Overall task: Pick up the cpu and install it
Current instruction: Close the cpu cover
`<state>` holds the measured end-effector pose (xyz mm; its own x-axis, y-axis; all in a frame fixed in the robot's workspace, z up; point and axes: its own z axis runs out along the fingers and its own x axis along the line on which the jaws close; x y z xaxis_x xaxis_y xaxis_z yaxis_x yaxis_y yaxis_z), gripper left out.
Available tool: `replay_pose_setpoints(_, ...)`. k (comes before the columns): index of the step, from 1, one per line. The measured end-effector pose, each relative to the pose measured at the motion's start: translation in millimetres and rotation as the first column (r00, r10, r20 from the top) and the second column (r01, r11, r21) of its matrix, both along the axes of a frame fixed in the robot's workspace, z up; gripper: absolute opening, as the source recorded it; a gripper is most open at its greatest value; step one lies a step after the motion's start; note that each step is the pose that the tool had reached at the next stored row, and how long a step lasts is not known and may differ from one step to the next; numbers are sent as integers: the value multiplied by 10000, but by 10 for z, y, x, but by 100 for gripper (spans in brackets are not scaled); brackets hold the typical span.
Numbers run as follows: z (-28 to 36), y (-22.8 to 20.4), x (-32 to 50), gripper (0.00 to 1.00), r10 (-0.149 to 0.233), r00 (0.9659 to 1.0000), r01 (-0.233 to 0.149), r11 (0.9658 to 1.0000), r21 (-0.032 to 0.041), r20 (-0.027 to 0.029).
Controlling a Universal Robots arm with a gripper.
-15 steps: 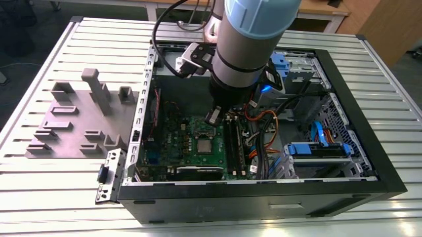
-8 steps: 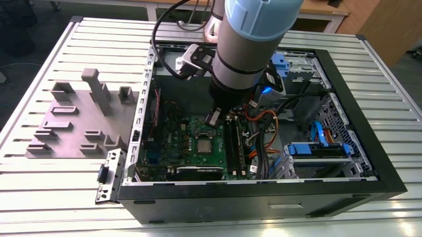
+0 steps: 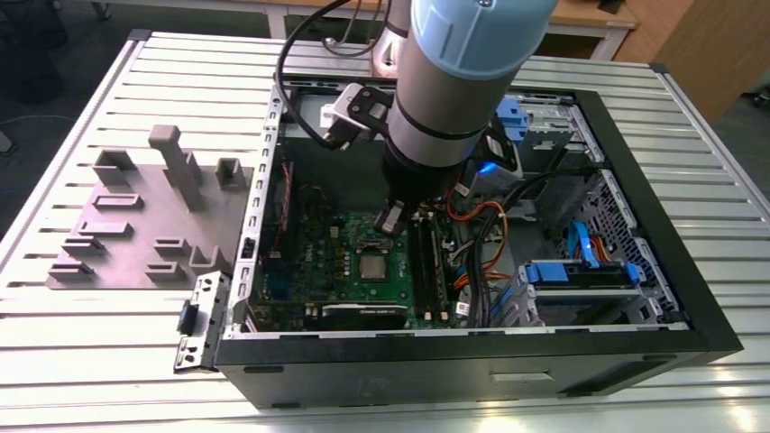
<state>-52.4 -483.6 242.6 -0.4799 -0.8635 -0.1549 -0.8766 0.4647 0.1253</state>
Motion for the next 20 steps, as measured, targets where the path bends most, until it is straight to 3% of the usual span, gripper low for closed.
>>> replay_pose_setpoints(20,0,-57,0,11,3,10000,-3,10000,0,0)
